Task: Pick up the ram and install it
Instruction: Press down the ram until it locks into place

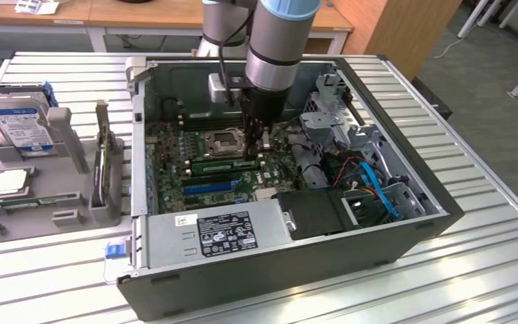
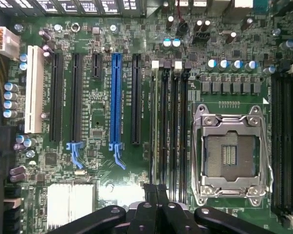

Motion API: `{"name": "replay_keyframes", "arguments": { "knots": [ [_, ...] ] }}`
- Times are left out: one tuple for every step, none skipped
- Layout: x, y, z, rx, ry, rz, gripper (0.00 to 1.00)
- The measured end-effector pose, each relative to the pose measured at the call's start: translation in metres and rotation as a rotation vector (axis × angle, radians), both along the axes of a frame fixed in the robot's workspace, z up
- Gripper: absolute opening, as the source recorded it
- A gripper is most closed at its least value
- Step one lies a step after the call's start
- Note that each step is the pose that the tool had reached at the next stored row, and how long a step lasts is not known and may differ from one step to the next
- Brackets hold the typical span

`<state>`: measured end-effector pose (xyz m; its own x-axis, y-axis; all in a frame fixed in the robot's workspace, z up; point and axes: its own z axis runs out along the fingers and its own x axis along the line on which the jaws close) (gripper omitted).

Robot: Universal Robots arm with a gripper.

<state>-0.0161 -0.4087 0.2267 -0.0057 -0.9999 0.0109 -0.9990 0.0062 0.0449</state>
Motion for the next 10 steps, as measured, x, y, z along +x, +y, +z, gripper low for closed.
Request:
{"name": "replay_keyframes", "arguments": {
  "knots": [
    [0.0, 0.0, -0.0018, -0.0001, -0.0001, 0.0, 0.11],
    [0.0, -0.0002, -0.0032, -0.0012, 0.0001, 0.0, 0.11],
    [0.0, -0.0002, -0.0048, -0.0019, 0.0004, 0.0, 0.11],
    [0.0, -0.0004, -0.0063, -0.0027, 0.001, 0.0, 0.11],
    [0.0, -0.0003, -0.0068, -0.0029, 0.0011, 0.0, 0.11],
    [0.0, -0.0002, -0.0068, -0.0025, 0.0012, 0.0, 0.11],
    [0.0, 0.0004, -0.0045, 0.0012, 0.0001, 0.0, 0.11],
    [0.0, 0.0005, -0.0007, 0.0023, -0.0004, -0.001, 0.11],
    [-0.002, 0.0002, 0.0027, 0.0007, -0.0001, 0.0, 0.11],
    [-0.004, -0.0001, 0.0054, -0.0004, -0.0009, 0.0, 0.11]
  ]
}}
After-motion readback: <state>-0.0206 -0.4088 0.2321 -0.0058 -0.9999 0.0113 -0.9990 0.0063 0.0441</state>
